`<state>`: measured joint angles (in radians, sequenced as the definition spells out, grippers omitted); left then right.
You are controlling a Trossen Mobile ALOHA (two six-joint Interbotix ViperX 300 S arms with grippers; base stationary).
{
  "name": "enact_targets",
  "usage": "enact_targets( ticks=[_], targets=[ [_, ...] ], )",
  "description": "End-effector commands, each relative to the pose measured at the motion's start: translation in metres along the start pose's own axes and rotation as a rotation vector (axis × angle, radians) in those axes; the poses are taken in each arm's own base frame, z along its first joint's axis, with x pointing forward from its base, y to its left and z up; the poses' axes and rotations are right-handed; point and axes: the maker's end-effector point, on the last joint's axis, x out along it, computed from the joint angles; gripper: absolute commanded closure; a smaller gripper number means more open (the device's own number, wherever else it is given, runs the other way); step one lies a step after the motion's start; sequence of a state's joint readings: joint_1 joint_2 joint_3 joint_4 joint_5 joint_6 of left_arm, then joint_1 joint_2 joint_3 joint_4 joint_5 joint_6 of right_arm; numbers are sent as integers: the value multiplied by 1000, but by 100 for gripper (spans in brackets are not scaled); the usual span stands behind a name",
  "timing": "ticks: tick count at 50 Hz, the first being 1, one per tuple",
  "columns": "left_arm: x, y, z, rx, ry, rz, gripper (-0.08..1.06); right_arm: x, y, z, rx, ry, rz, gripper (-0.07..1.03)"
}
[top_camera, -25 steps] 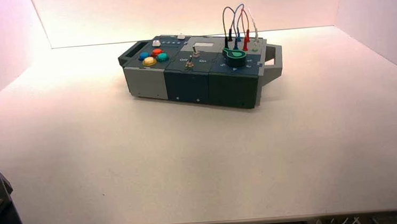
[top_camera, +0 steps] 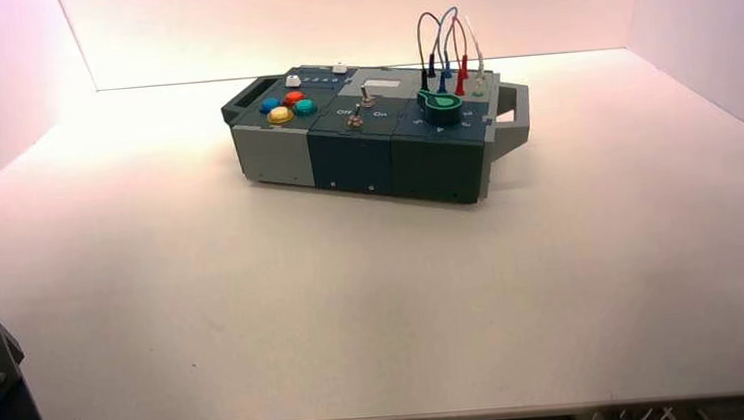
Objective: Push the red button with the right gripper.
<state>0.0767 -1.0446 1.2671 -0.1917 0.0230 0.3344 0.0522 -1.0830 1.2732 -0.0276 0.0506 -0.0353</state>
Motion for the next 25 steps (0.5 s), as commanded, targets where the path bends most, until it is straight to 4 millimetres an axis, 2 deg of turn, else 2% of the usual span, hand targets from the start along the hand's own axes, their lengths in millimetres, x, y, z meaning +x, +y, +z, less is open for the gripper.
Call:
enact_targets(
  ticks=[1, 7, 13, 18, 25],
  targets=[
    [1, 3, 12, -7, -21, 6, 101, 0, 7, 21, -13, -19, 34, 98],
    [3, -2, 9, -5, 5, -16, 101, 2, 14, 32, -20, -16, 62, 98],
    [7, -17, 9, 14, 36, -82, 101, 2, 19, 53, -21, -15, 86, 98],
    [13, -31, 16, 31, 72, -145, 101, 2, 23, 77, -26, 12, 106, 98],
    [17, -44, 27, 43, 120, -204, 101, 2, 29, 98, -21, 49, 136, 98]
  ],
)
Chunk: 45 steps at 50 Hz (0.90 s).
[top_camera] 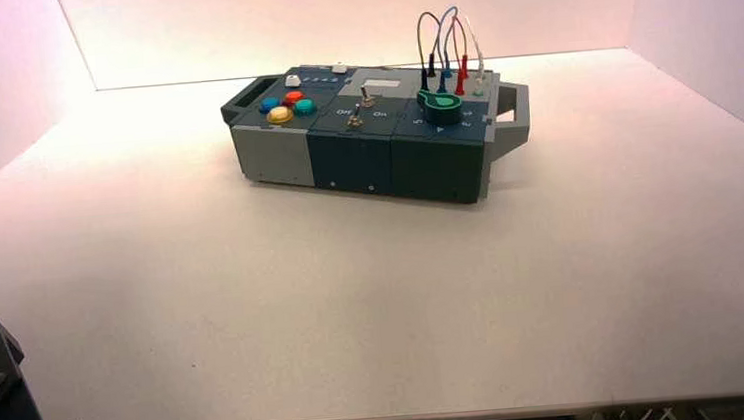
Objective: Push the red button with the right gripper.
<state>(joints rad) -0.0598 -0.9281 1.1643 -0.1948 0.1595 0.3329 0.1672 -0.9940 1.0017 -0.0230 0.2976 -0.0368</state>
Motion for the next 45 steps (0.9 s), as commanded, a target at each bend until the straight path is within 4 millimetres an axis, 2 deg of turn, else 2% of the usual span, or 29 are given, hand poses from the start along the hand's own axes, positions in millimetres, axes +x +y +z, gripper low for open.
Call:
enact_targets(
  ticks=[1, 9, 21, 32, 45],
  targets=[
    [2, -6, 25, 8, 0, -37, 101, -2, 6, 31, 6, -3, 31, 98],
    [3, -19, 43, 31, 44, -105, 101, 2, 29, 47, 9, 60, 121, 98],
    [3, -25, 57, 60, 110, -149, 101, 14, 56, 60, -20, 159, 208, 98],
    [9, -37, 50, 89, 217, -208, 101, 31, 72, 58, -80, 254, 256, 98],
    [23, -45, 35, 136, 301, -246, 101, 58, 90, 45, -154, 377, 328, 98]
  ],
)
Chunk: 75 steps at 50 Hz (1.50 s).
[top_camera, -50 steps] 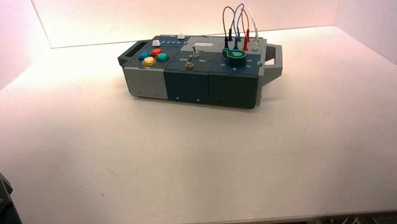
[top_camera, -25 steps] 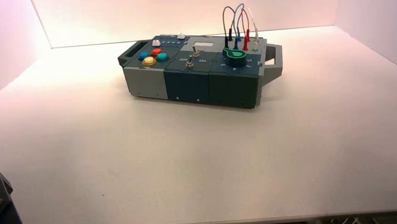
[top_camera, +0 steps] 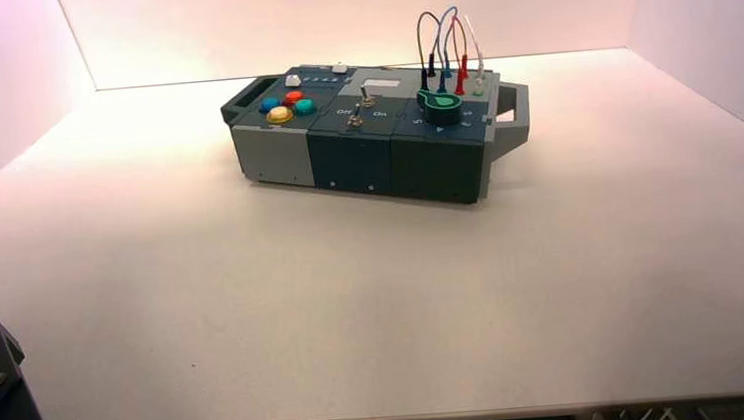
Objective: Push the red button with the right gripper.
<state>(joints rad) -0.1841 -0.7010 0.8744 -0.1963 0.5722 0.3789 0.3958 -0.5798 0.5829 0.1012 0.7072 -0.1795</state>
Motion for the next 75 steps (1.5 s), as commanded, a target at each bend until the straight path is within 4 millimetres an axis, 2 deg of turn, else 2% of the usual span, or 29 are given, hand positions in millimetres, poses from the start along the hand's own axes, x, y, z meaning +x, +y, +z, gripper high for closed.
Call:
enact_targets(
  ticks=[1, 8, 17, 24, 32, 47, 60, 75],
  targets=[
    [0, 1, 12, 32, 8, -10, 101, 6, 3, 14, -26, 19, 26, 98],
    [3, -2, 14, 49, 83, -46, 101, 21, 4, 14, -68, 98, 49, 98],
    [-1, -1, 24, 63, 100, -60, 101, 40, 10, 15, -126, 170, 101, 98],
    [-13, -3, 37, 74, 111, -80, 101, 68, 18, 12, -152, 231, 176, 98],
    [-24, -5, 43, 79, 143, -106, 101, 94, 23, 10, -166, 269, 213, 98],
    [-28, -8, 48, 70, 144, -124, 101, 141, 42, 12, -243, 293, 250, 98],
    [-30, -10, 48, 59, 150, -134, 101, 172, 68, 19, -288, 283, 272, 98],
    [-38, -14, 44, 38, 190, -159, 101, 209, 86, 16, -337, 313, 256, 98]
  ],
)
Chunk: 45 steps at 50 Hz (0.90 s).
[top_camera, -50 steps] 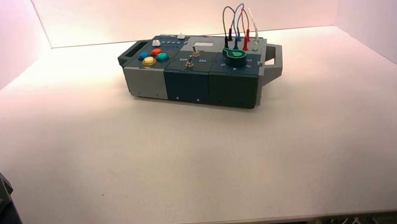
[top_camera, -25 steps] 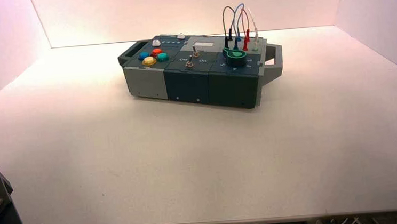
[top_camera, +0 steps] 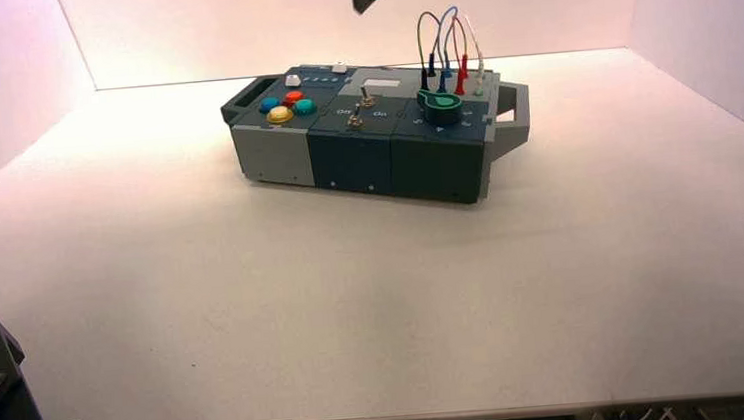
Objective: Push the red button with the right gripper.
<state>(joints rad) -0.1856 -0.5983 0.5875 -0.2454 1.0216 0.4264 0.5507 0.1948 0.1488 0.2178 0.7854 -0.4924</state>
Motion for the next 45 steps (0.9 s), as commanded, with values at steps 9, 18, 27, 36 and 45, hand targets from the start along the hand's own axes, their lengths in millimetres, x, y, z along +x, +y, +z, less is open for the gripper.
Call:
enact_targets(
  ticks=[9, 18, 27, 36, 45],
  targets=[
    [-16, -2, 9, -16, -38, 6, 101, 10, 13, 35, -61, -28, -71, 98],
    [-19, -3, 8, -30, -34, 3, 101, 20, 17, 48, -31, -35, -64, 98],
    [-21, -4, 7, -40, -31, -1, 101, 29, 19, 56, 12, -35, -58, 98],
    [-22, -5, 8, -44, -23, -3, 101, 45, 19, 56, 21, -11, -49, 98],
    [-24, -4, 10, -43, -30, -3, 101, 62, 20, 57, 13, 3, -43, 98]
  ],
)
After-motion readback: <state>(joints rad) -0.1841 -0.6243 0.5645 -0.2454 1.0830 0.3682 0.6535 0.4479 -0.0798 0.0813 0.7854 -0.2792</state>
